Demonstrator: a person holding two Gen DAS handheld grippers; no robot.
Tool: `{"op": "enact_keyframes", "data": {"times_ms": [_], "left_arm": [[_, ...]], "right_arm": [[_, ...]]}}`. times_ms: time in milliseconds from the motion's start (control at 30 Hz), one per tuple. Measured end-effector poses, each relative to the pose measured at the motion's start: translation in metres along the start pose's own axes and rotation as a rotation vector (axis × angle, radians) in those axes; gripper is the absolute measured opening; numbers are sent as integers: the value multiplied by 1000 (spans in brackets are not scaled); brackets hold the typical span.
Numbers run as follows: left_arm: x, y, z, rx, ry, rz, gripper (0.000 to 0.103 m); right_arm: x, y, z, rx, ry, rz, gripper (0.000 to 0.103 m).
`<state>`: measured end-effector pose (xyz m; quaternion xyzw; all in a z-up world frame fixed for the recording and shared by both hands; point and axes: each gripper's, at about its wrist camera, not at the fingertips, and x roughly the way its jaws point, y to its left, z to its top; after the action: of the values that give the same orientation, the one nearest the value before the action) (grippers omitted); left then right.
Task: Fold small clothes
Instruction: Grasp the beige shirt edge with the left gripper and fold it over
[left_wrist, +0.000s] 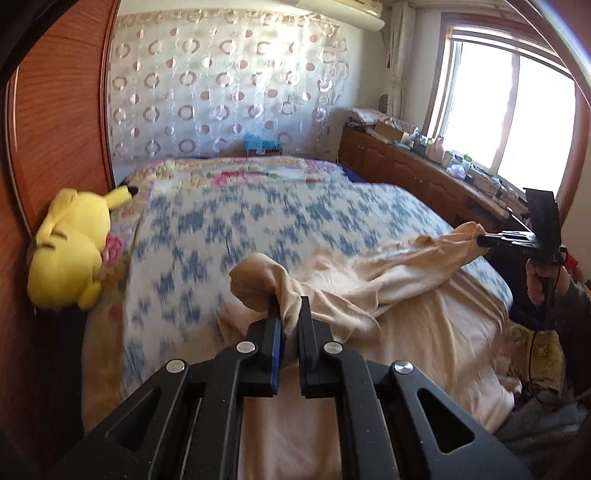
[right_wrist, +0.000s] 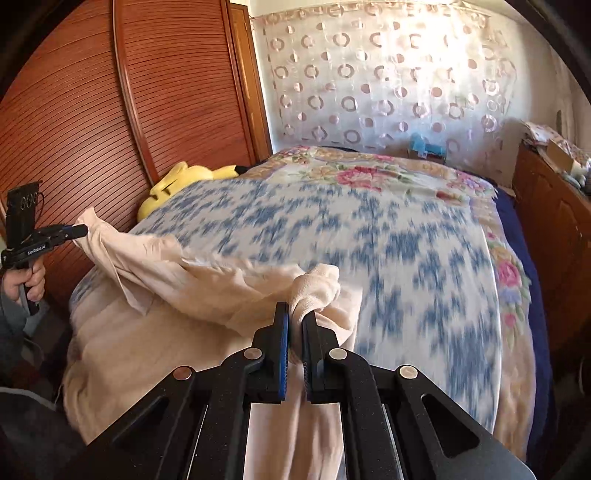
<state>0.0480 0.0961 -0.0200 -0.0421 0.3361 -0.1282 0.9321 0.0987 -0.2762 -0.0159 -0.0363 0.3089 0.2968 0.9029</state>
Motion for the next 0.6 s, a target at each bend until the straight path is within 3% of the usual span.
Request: {"op": "enact_keyframes", "data": {"times_ms": [133,233,433,600], "left_arm": [[-13,-5,-33,-38,18,-8,8],[-23,-9,-41,-34,38,-8,8],[-50,-14,-47,-10,32,7,8],[-35,-19,-61,23,68,8,8]], "right_arm": [[-31,3,-47,32,40,9,6],[-47,4,-63,48,72,19,6],[-80,20,-75,18,96,17,6],[-62,34,-82,31,156,13,6]]}}
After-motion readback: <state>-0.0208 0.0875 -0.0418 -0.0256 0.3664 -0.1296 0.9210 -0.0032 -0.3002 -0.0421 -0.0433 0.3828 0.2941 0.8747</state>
